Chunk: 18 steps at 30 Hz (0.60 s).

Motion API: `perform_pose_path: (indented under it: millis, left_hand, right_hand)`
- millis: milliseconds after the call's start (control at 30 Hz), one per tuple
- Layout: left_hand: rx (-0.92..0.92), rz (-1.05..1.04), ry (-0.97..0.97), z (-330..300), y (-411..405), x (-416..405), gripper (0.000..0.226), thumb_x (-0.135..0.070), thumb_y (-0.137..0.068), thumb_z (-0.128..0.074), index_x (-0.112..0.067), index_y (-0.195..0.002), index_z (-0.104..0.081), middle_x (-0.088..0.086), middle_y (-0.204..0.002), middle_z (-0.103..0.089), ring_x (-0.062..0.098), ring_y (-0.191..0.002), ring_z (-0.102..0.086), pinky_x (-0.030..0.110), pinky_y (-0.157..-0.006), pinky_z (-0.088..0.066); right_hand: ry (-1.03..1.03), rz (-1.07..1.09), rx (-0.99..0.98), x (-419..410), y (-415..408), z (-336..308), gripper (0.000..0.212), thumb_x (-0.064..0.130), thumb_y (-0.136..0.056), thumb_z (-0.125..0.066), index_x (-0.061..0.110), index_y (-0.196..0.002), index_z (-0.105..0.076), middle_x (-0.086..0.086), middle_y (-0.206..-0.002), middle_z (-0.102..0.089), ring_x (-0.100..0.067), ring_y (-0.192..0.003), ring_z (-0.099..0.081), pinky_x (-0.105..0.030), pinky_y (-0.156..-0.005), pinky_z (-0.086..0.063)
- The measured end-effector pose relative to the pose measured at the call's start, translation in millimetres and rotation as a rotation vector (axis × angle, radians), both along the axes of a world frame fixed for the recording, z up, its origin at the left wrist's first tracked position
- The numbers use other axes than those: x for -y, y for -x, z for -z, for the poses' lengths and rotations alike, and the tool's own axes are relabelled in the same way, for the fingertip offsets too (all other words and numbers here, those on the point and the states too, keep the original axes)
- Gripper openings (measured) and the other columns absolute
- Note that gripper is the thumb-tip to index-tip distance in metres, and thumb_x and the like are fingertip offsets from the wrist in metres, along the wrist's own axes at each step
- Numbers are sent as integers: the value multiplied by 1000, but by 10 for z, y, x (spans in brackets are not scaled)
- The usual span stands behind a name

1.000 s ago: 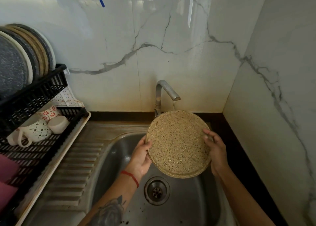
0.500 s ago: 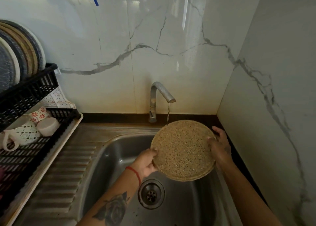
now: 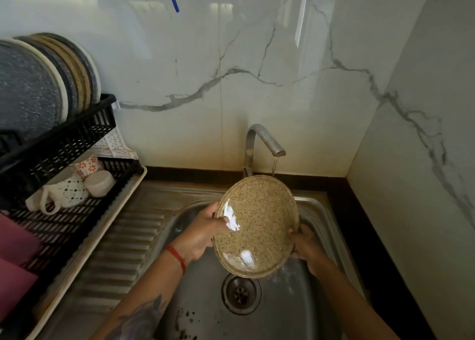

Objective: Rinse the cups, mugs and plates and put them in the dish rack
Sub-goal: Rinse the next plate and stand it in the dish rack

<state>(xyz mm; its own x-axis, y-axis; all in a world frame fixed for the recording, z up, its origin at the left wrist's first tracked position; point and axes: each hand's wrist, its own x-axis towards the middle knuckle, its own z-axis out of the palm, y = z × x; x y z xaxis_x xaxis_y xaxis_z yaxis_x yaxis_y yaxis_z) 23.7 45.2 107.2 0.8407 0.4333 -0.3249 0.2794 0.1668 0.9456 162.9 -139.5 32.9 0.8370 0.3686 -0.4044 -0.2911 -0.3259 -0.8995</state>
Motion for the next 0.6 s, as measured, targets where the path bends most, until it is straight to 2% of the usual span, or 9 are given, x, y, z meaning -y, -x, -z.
perform_pose_path:
  millis: [67,167,233,300,367,433,467,533,600]
  left_hand:
    - [69,-114,39,57,95,-59,34,0,-97,-46,-17,-127,-53,5,-111,-66,24,-104,-61,47,-88,-51]
    - [114,-286,92,190,256,-170,30,-2,-98,-45,-16,-123,-56,8,-116,-65,27,-110,-60,52,-96,-48]
    - [131,-373,126,299,362,-239,27,-3,-98,-46,-18,-117,-59,10,-117,-66,29,-110,-60,54,-95,-48]
    - [140,-428,139,381,439,-287,26,-4,-98,-46,-22,-110,-61,7,-112,-68,27,-104,-63,49,-88,-52]
    - [136,-469,137,449,490,-333,26,-6,-99,-45,-23,-109,-61,1,-107,-70,22,-99,-64,43,-80,-53]
    - [131,-495,136,498,531,-367,27,-6,-99,-45,-21,-114,-61,0,-107,-70,22,-103,-63,47,-87,-52]
    - [130,-499,133,514,546,-375,28,-6,-99,-45,-20,-116,-61,1,-109,-70,24,-106,-63,51,-93,-49]
    - [129,-501,124,542,572,-392,28,-6,-98,-45,-20,-117,-61,2,-112,-70,25,-109,-62,54,-99,-45]
    - [133,-507,127,572,589,-403,30,-5,-98,-45,-16,-122,-60,4,-113,-69,25,-110,-62,55,-100,-44]
  right_hand:
    - [-38,4,-1,-152,-39,-76,41,21,-100,-46,7,-139,-44,-18,-135,-51,-36,-119,-54,-47,-92,-51]
    - [36,-23,56,-424,-113,-206,36,29,-102,-43,5,-123,-59,-18,-122,-61,-34,-110,-59,-42,-92,-51]
    - [142,-67,222,-618,-157,-303,34,32,-101,-42,7,-106,-66,-15,-106,-66,-31,-100,-62,-43,-90,-51]
    - [184,-104,430,-819,-194,-427,32,28,-100,-45,8,-94,-69,-12,-93,-66,-28,-90,-61,-38,-82,-50]
    - [195,-132,594,-1064,-248,-546,25,21,-98,-49,7,-98,-71,-10,-99,-68,-25,-93,-61,-38,-84,-48]
    - [214,-163,717,-1321,-335,-617,23,17,-95,-53,12,-112,-68,-8,-112,-67,-24,-103,-61,-35,-90,-47]
    - [237,-199,768,-1432,-384,-637,27,15,-95,-54,14,-121,-63,-8,-119,-64,-25,-108,-59,-34,-92,-46]
    - [302,-298,788,-1613,-501,-625,40,12,-96,-51,12,-136,-48,-13,-129,-57,-30,-117,-53,-36,-97,-44]
    - [396,-399,773,-1706,-622,-567,40,12,-97,-49,8,-136,-46,-18,-131,-54,-34,-119,-51,-40,-99,-43]
